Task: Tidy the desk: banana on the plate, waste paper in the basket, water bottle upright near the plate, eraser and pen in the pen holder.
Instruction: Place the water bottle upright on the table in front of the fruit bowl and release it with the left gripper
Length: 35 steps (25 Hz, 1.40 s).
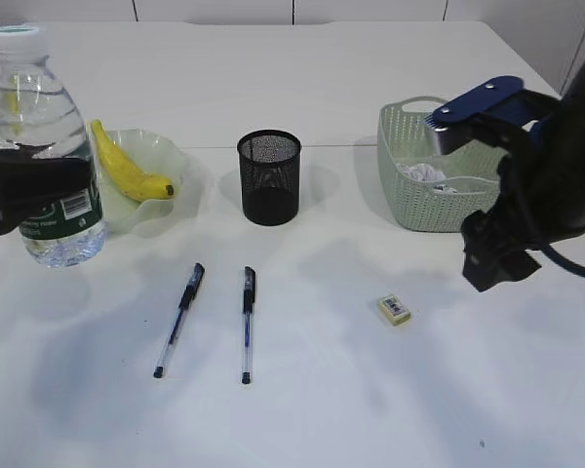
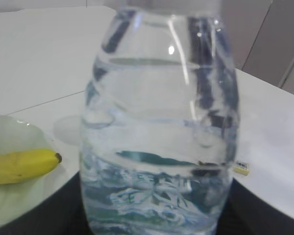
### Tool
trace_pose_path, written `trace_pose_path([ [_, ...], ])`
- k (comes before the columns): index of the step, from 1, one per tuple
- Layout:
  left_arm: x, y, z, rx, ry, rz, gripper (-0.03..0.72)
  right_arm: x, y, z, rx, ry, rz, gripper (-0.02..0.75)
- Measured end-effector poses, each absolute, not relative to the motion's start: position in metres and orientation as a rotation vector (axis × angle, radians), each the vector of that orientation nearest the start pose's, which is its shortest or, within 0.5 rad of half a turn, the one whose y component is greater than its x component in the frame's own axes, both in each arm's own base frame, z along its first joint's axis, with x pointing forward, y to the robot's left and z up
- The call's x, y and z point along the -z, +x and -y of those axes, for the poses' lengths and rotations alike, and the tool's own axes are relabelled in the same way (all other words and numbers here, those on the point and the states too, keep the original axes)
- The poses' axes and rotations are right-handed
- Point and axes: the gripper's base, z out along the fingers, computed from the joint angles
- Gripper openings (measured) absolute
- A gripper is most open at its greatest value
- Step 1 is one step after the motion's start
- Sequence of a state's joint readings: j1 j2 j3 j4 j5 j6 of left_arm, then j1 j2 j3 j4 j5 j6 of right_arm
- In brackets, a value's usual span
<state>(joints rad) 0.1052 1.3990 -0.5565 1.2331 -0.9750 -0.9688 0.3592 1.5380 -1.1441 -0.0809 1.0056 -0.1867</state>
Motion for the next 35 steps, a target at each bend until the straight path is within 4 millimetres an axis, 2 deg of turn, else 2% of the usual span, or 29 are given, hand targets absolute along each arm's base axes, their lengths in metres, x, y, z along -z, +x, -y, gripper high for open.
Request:
trace_pose_path([
  [3,-0.235,0.249,0.039,0.708,0.528,-1.735,0.388,-0.264,0.289,-0.074,0.091,-0.67,-2.799,0.573],
  [8,-0.234,0.25,0.035,0.687,0.51,-1.749,0.388,-0.265,0.297,-0.028,0.111,-0.319,-2.86,0.573],
  [11,-0.233,0.251,0.033,0.672,0.498,-1.763,0.388,-0.265,0.298,-0.014,0.123,-0.232,-2.869,0.573],
  [17,-0.235,0.255,0.03,0.66,0.41,-1.758,0.386,-0.265,0.298,-0.012,0.121,-0.214,-2.87,0.573],
  [25,-0.239,0.253,0.033,0.7,0.446,-1.694,0.385,-0.265,0.298,-0.012,0.121,-0.214,-2.87,0.571],
  [31,-0.223,0.261,0.035,0.68,0.557,-1.632,0.385,-0.265,0.299,-0.012,0.12,-0.213,-2.865,0.571],
  [35,-0.201,0.271,0.033,0.686,0.542,-1.655,0.385,-0.265,0.299,-0.012,0.12,-0.213,-2.863,0.571],
])
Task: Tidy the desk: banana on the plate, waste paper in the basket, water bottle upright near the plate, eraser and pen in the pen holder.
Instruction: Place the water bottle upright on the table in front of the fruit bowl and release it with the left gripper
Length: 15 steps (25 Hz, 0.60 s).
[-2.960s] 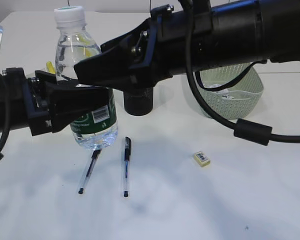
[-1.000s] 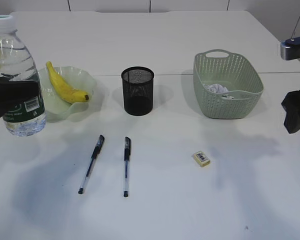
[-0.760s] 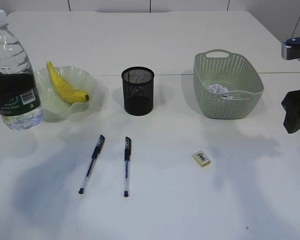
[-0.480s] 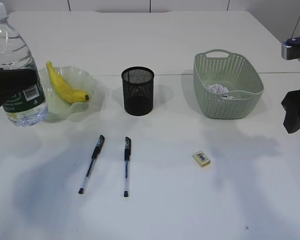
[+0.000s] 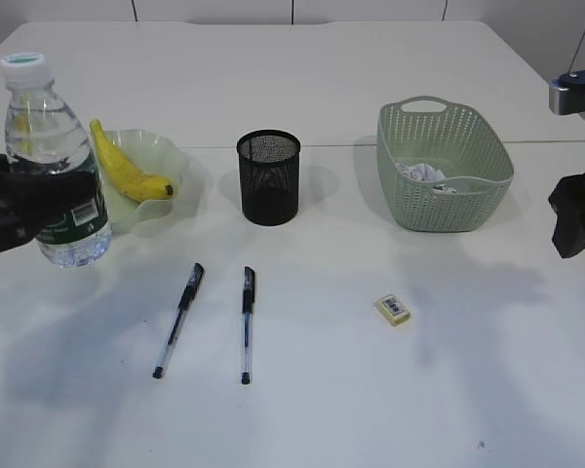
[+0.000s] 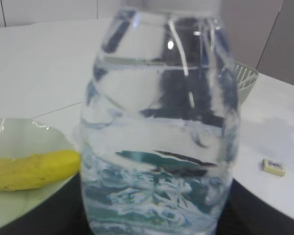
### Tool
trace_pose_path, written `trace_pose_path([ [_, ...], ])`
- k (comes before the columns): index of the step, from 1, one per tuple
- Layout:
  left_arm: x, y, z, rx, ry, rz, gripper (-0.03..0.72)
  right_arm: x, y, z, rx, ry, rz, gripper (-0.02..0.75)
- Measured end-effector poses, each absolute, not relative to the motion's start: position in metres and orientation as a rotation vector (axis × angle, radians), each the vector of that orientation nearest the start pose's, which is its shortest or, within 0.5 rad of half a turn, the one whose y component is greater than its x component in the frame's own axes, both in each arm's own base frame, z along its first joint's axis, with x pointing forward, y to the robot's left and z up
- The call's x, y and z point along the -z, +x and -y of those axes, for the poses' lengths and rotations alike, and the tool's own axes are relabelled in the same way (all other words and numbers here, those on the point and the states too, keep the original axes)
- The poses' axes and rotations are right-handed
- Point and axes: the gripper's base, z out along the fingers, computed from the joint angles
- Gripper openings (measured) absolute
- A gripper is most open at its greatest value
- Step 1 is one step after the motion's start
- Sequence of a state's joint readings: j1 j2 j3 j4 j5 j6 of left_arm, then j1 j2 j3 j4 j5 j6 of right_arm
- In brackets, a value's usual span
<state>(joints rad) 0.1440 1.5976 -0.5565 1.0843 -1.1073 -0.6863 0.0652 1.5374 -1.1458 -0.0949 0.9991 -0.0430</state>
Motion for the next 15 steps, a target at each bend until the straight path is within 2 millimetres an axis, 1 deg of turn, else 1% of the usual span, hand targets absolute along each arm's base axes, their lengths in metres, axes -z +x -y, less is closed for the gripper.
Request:
trace_pose_path([
  [2,-0.189,0.275,0.032,0.67,0.548,-1.677,0.385,-0.265,0.299,-0.012,0.12,-0.213,-2.863,0.571],
  [5,-0.179,0.279,0.031,0.635,0.566,-1.69,0.385,-0.265,0.299,-0.012,0.12,-0.213,-2.863,0.571],
  [11,-0.166,0.283,0.029,0.593,0.599,-1.698,0.385,-0.265,0.299,-0.012,0.12,-0.213,-2.862,0.571],
  [15,-0.154,0.286,0.028,0.583,0.608,-1.718,0.385,-0.265,0.299,-0.012,0.12,-0.213,-2.859,0.57],
])
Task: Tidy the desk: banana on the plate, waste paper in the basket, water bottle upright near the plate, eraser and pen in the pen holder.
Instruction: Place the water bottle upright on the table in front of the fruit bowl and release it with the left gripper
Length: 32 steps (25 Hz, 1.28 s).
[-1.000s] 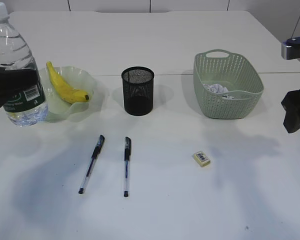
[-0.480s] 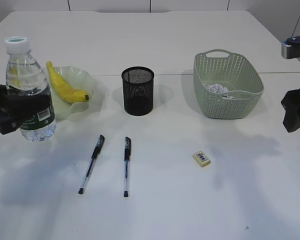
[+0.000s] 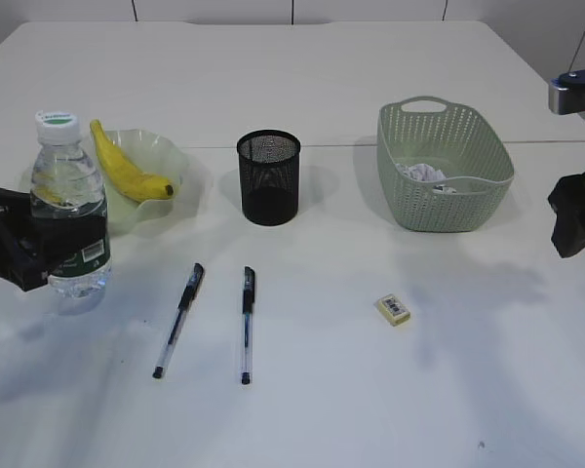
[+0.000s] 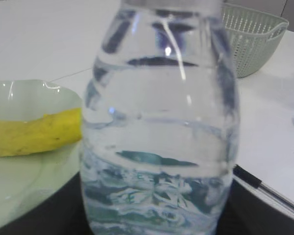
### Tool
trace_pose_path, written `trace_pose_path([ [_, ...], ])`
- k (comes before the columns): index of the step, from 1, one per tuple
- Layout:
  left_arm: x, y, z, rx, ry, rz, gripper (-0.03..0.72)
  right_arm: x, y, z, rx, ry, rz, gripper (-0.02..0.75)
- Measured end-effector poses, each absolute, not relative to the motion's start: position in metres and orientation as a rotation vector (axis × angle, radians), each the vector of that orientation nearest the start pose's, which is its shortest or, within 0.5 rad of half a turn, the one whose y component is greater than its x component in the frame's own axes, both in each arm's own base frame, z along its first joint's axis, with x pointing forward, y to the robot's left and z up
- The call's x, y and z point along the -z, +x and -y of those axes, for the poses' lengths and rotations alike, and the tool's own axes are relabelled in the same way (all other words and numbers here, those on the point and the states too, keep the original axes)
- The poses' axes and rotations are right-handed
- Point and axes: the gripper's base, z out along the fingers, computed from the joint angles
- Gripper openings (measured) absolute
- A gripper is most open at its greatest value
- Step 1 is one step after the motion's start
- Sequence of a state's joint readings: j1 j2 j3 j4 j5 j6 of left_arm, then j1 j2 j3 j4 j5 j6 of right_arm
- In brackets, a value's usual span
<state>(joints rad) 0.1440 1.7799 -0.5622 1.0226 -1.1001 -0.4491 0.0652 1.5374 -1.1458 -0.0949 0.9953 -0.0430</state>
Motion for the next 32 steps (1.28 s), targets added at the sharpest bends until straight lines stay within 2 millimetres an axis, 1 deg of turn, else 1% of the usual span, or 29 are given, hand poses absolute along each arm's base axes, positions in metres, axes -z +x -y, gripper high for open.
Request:
trace_pose_path([
  [7,-0.129,0.291,0.037,0.565,0.605,-1.758,0.385,-0.265,0.299,-0.012,0.12,-0.213,-2.859,0.571],
  [14,-0.113,0.296,0.034,0.535,0.545,-1.799,0.385,-0.265,0.299,-0.012,0.12,-0.217,-2.859,0.57],
  [17,-0.105,0.297,0.034,0.549,0.531,-1.809,0.384,-0.265,0.299,-0.012,0.12,-0.217,-2.859,0.571],
  [23,-0.101,0.304,0.034,0.562,0.525,-1.781,0.384,-0.265,0.299,-0.012,0.12,-0.217,-2.859,0.57],
  [26,-0.098,0.307,0.033,0.559,0.494,-1.778,0.384,-0.265,0.299,-0.012,0.12,-0.217,-2.859,0.571],
  [32,-0.096,0.309,0.032,0.559,0.461,-1.773,0.389,-0.265,0.299,-0.012,0.123,-0.218,-2.859,0.571],
])
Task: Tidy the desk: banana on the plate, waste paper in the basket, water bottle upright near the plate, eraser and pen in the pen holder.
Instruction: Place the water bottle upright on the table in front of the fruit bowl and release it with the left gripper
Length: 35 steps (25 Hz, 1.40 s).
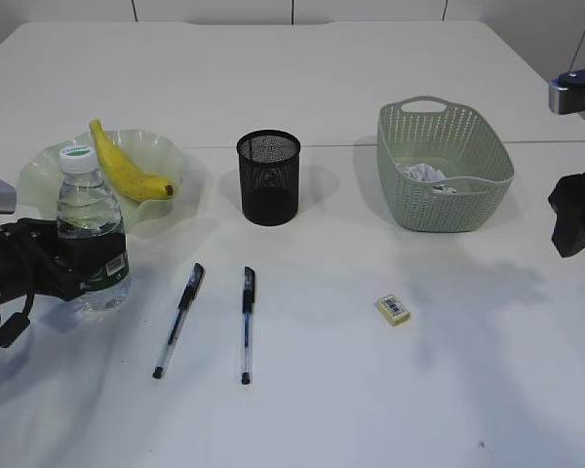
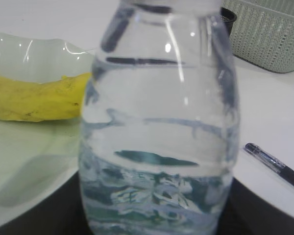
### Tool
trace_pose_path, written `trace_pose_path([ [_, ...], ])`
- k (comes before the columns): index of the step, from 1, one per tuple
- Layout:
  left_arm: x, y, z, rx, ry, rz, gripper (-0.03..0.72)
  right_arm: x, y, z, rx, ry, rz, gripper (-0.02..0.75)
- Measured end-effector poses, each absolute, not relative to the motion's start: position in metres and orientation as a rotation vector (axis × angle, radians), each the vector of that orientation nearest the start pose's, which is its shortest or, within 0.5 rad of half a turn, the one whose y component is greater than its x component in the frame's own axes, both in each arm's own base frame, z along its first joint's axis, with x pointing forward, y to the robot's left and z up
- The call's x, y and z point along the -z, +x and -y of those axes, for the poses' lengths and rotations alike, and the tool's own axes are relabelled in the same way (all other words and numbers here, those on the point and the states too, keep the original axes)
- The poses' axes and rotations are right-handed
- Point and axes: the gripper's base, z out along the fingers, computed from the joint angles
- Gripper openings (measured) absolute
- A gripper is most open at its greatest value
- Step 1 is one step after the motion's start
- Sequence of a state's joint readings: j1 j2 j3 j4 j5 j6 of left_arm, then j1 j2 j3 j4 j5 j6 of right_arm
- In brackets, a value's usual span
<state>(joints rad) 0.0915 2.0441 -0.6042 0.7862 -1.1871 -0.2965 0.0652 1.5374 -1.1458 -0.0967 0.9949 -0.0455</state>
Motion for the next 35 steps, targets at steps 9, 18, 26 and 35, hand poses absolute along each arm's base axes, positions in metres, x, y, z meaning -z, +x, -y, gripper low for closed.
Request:
trace_pose_path([
  [9,-0.096,0.309,0.032,0.557,0.46,-1.773,0.463,-0.265,0.299,-0.012,0.123,-0.218,-2.859,0.571],
  [18,-0.095,0.307,0.033,0.56,0.493,-1.796,0.578,-0.265,0.299,-0.012,0.124,-0.227,-2.858,0.571],
  [26,-0.105,0.305,0.034,0.564,0.516,-1.771,0.606,-0.265,0.299,-0.012,0.124,-0.229,-2.858,0.571],
  [35,-0.135,0.305,0.034,0.527,0.545,-1.683,0.608,-0.265,0.299,-0.012,0.124,-0.229,-2.858,0.571],
])
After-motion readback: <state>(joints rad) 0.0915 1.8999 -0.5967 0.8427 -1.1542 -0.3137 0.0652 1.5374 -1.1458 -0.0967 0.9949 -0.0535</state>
